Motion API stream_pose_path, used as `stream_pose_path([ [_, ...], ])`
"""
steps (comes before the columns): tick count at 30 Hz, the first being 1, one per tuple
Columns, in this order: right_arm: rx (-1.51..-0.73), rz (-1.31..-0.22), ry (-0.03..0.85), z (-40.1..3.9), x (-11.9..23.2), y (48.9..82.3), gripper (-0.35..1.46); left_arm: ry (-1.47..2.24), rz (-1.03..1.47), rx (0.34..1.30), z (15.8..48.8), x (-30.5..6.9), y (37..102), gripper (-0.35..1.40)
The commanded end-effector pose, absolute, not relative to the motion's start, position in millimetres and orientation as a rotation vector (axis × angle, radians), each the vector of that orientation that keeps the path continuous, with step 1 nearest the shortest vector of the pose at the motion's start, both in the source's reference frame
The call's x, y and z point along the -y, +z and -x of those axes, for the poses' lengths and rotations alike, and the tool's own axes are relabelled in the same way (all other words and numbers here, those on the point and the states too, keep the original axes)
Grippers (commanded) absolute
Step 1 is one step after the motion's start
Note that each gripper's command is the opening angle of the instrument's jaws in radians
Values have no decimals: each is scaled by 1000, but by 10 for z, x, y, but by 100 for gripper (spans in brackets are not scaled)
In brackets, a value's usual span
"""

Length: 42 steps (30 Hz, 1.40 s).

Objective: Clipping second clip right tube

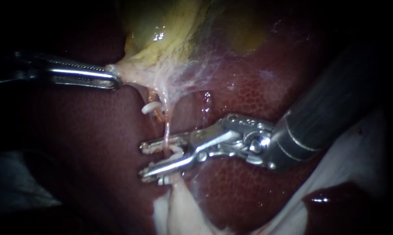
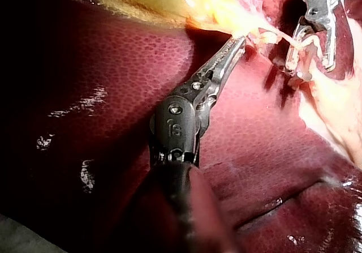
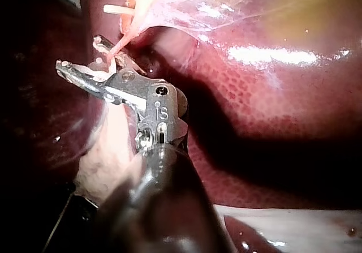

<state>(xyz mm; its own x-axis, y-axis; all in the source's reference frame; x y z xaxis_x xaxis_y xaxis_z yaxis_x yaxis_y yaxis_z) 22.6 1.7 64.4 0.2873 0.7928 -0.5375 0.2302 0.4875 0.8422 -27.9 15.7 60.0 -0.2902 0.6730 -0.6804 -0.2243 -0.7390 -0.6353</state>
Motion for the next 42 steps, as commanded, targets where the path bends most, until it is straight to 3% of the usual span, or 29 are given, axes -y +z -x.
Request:
stream_pose_path([
  [1,-1261,-1040,483,-225,-17,642,45,2065,1390,576,279,-157,600,-35],
  [11,-1253,-1056,494,-219,-16,640,33,2065,1390,576,279,-158,600,-35],
  [27,-1236,-1081,515,-208,-13,643,-35,2065,1390,576,279,-158,601,-35],
  [42,-1218,-1110,542,-201,-13,649,-35,2065,1391,577,279,-159,602,-35],
])
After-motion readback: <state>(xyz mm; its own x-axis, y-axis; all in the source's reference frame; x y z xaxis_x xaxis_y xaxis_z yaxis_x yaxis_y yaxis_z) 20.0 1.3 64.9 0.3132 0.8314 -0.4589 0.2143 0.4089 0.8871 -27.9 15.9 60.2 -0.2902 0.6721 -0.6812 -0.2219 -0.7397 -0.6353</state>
